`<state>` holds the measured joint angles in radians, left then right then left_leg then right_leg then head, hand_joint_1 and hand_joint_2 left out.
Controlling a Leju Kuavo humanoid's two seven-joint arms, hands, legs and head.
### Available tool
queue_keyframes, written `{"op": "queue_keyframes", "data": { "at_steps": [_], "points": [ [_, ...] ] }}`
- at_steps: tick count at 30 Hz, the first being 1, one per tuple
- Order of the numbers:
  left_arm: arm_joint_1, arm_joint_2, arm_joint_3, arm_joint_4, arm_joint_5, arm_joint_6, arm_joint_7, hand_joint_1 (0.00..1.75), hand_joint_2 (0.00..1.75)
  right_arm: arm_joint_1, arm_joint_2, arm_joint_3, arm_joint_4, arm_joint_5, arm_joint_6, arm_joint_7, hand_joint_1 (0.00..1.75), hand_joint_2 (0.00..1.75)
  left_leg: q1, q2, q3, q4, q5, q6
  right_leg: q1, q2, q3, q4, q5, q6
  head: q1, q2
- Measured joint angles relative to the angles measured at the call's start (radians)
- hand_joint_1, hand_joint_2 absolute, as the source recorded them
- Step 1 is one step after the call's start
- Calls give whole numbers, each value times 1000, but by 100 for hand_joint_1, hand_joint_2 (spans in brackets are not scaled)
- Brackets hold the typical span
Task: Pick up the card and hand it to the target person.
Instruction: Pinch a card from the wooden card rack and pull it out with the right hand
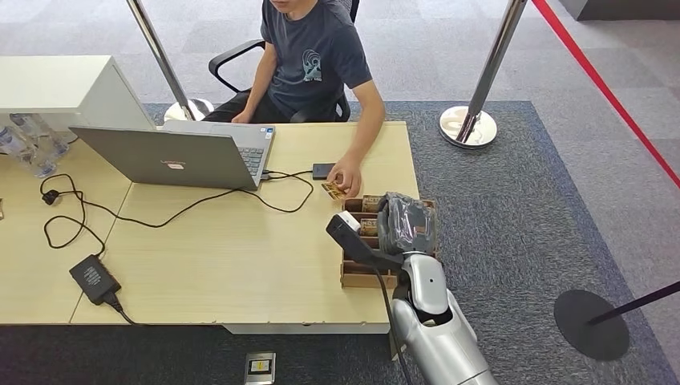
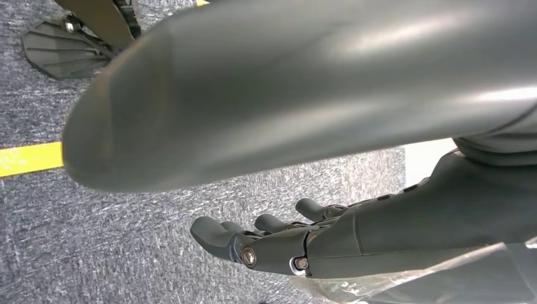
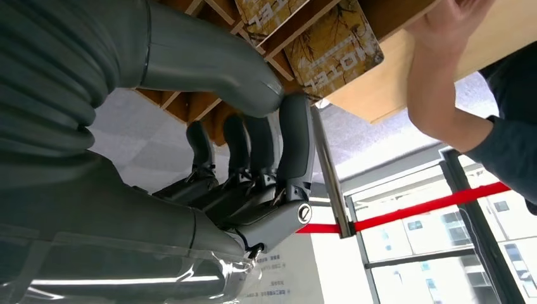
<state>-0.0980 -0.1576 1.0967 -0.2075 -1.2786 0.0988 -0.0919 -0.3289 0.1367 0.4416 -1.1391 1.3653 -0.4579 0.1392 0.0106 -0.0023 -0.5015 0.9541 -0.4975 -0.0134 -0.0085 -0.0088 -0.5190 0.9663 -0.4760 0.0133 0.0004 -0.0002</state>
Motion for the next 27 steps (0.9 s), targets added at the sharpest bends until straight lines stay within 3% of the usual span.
{"op": "queue_keyframes", "data": {
  "at_steps": [6,10,13,19,24,27],
  "points": [
    [0,0,0,0,0,0,0,0,0,29,-6,-7,-71,0,4,-16,122,175,0,0,-1,0,0,0,0,0,0,0,0,0,0,0],
    [0,0,0,0,-1,0,-2,0,0,27,-6,-12,-62,-1,23,-18,57,175,0,0,-1,0,0,0,0,0,0,0,0,0,0,0],
    [-1,0,0,0,-2,0,-2,0,0,19,-3,-12,-35,-2,31,-20,31,175,0,0,-1,0,0,0,0,0,0,0,0,0,0,0],
    [-1,0,0,0,3,0,3,0,0,7,11,-12,9,-3,39,-23,24,175,0,0,-1,0,0,0,0,0,-1,0,0,0,0,0],
    [-1,0,0,0,6,2,6,0,0,-4,18,-12,36,-5,46,-32,31,175,0,0,-1,0,0,0,0,0,-1,0,0,0,0,0],
    [-1,0,0,0,7,2,4,0,0,-9,21,-12,52,-11,45,-41,43,175,0,0,-1,0,0,0,0,0,-1,0,0,0,0,0]
  ]
}}
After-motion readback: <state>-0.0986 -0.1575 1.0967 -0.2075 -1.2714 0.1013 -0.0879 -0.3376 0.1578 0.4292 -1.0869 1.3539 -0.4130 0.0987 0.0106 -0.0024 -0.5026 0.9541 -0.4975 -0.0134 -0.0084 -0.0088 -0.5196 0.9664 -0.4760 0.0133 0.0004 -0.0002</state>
